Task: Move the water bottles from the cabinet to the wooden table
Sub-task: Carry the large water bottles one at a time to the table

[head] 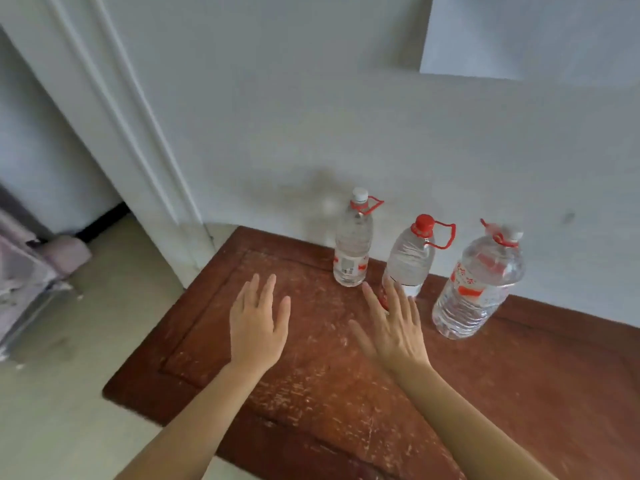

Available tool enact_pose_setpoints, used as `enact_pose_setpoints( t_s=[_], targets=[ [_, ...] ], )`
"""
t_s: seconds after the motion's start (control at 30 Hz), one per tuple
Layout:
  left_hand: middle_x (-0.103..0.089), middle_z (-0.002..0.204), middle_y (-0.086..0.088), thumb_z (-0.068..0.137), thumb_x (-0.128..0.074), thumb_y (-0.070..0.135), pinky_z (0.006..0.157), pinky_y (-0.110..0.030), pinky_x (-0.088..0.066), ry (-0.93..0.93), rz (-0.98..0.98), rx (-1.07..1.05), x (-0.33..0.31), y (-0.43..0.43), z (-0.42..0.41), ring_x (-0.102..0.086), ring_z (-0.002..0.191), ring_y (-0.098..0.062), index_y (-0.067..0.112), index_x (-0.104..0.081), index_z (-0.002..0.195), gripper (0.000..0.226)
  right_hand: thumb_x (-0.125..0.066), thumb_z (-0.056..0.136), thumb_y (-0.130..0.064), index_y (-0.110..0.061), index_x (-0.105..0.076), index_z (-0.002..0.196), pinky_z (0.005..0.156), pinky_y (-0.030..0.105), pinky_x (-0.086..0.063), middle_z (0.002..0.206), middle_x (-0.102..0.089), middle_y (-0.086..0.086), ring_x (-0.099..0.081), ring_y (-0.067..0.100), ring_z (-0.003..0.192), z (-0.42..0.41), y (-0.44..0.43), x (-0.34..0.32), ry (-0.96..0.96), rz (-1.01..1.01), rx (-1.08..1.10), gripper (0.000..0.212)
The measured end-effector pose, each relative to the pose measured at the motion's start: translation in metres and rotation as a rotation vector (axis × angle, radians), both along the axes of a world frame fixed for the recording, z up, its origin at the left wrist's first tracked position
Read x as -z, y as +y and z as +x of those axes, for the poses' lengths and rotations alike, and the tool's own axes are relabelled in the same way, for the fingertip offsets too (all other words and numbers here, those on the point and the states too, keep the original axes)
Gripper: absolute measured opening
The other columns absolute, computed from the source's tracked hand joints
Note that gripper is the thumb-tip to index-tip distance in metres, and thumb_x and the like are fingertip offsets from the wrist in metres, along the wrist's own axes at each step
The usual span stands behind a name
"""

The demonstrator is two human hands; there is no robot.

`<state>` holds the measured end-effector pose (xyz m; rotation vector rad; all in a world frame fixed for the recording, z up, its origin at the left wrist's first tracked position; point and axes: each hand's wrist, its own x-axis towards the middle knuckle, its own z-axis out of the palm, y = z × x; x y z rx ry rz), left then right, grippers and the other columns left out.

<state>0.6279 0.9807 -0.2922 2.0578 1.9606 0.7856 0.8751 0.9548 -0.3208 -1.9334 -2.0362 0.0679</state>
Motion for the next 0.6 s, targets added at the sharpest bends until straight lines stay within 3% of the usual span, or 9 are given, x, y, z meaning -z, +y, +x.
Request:
enact_pose_setpoints(
  t_s=[0.3,0.43,0.6],
  targets=[
    [-0.036,0.158,-0.016,0.1,-0.036,0.048,0.113,-0.06,-0.031,0.211,0.106,-0.614,-0.055,-0.178,-0.159,-0.032,0.146,-0.037,0.016,-0.045,0.149,0.059,-0.028,0.101,-0.068,-0.031,-0.016,0.162,0.124,0.056,-0.01,0.17,-0.004,0.012,-0.004,0.036,0.156,-0.218,0.0,-0.05,0.179,0.124,-0.65,0.072],
    [-0.032,0.16,-0.017,0.101,-0.037,0.047,0.115,-0.061,-0.027,0.317,0.166,-0.912,-0.096,-0.3,-0.236,-0.027,0.149,-0.037,0.016,-0.042,0.151,0.059,-0.038,0.1,-0.065,-0.025,-0.023,0.161,0.122,0.06,-0.018,0.169,-0.009,0.016,-0.01,0.039,0.155,-0.354,-0.069,-0.09,0.275,0.198,-1.0,0.075],
    [-0.026,0.163,-0.015,0.102,-0.033,0.05,0.12,-0.059,-0.02,0.416,0.153,-1.277,-0.135,-0.478,-0.317,-0.018,0.152,-0.034,0.019,-0.035,0.154,0.061,-0.042,0.1,-0.065,-0.024,-0.022,0.162,0.12,0.061,-0.021,0.169,-0.007,0.016,-0.008,0.039,0.155,-0.515,-0.214,-0.127,0.368,0.296,-1.386,0.077]
  ],
)
